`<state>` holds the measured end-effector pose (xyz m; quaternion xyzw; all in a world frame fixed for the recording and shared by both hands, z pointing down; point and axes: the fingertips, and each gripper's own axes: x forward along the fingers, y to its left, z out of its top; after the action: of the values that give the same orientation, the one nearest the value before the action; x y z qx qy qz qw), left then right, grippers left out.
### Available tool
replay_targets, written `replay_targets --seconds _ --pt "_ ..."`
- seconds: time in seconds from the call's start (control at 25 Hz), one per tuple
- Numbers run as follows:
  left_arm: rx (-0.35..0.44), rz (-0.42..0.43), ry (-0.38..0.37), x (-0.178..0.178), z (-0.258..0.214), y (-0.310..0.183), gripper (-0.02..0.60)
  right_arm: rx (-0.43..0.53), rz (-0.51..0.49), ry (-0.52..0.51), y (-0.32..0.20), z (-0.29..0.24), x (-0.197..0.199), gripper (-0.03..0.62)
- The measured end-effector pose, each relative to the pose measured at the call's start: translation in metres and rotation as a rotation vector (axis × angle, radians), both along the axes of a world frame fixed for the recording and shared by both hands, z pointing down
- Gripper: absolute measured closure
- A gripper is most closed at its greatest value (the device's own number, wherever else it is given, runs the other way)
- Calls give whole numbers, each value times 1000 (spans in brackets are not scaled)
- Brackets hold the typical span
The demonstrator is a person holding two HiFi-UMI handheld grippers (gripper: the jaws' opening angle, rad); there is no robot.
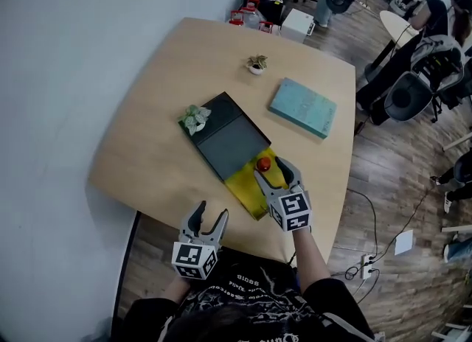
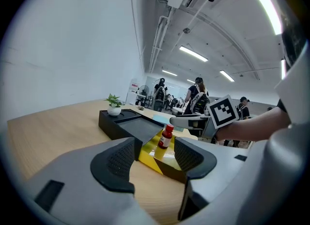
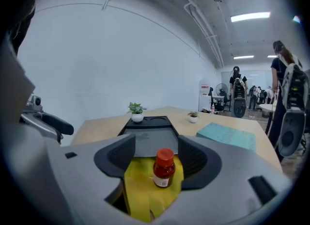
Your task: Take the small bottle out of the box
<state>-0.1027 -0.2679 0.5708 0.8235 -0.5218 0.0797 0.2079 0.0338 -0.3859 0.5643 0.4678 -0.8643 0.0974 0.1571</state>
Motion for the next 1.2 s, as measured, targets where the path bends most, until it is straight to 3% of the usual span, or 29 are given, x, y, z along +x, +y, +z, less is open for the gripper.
replay_targets --seconds 0.44,0.68,0.76,1.2 --pt "-17 -19 -69 -8 -4 14 321 -75 -4 36 -25 50 -3 319" --pt "-29 -39 -79 -11 -4 21 321 -86 7 43 -35 62 -1 359" --pt "-31 -52 -73 -15 -4 21 321 -83 26 42 -36 62 1 409" --pt "-5 -16 -71 -12 -14 24 321 -71 -9 92 -25 59 -4 434"
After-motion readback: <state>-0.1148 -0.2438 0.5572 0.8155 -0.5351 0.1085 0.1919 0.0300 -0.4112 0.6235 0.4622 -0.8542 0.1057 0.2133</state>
